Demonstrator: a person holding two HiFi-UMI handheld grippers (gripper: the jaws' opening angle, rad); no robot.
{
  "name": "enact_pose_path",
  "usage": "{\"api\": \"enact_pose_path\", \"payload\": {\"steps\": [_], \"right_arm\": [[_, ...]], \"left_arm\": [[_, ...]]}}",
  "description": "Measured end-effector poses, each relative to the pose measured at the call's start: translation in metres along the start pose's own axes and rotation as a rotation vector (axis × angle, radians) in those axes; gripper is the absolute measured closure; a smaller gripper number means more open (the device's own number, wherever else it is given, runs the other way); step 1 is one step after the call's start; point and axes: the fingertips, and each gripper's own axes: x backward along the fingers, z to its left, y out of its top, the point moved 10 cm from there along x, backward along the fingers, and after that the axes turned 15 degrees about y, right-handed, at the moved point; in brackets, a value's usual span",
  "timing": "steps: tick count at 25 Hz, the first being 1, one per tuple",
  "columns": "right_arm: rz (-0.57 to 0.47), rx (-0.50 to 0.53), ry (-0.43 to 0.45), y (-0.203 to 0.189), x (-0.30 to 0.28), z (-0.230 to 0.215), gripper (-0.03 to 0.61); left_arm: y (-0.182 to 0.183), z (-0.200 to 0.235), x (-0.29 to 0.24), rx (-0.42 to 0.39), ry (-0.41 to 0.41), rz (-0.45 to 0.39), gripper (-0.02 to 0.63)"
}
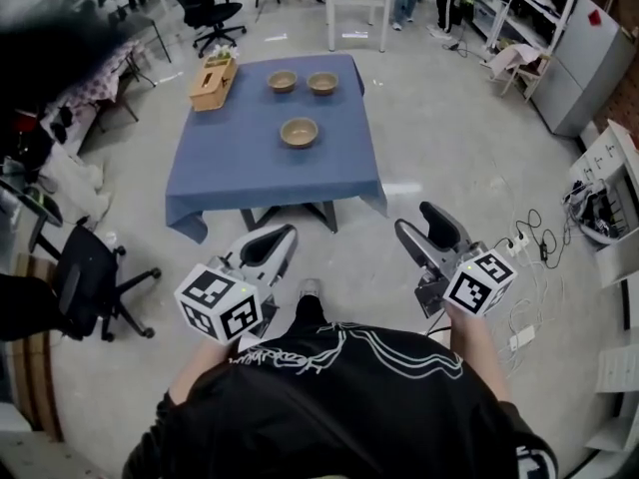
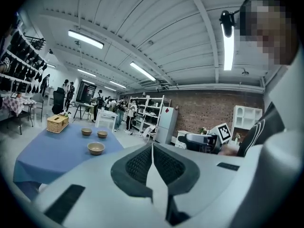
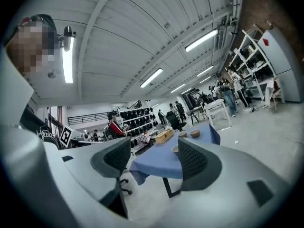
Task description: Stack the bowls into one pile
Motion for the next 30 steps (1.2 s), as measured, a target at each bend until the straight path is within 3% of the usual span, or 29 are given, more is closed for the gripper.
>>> {"api": "enact_pose_path", "payload": {"steps": [14, 22, 30], "right_arm": [[0.070, -0.091, -0.029, 0.018, -0.166, -0.127, 0.267], [0.109, -0.158, -0.052, 0.012, -0.228, -0.185, 0.267], [0.099, -0.186, -0.146, 0.008, -0.258, -0.228, 0.267]], "left_arm": [[0.042, 0.169, -0.138, 0.084, 0.040, 0.102, 0.583], [0.045, 0.225, -0.210, 0.091, 0.011, 0.171, 0.583], [0.040, 0.275, -0.250, 0.056, 0.028, 0.189, 0.583]]}}
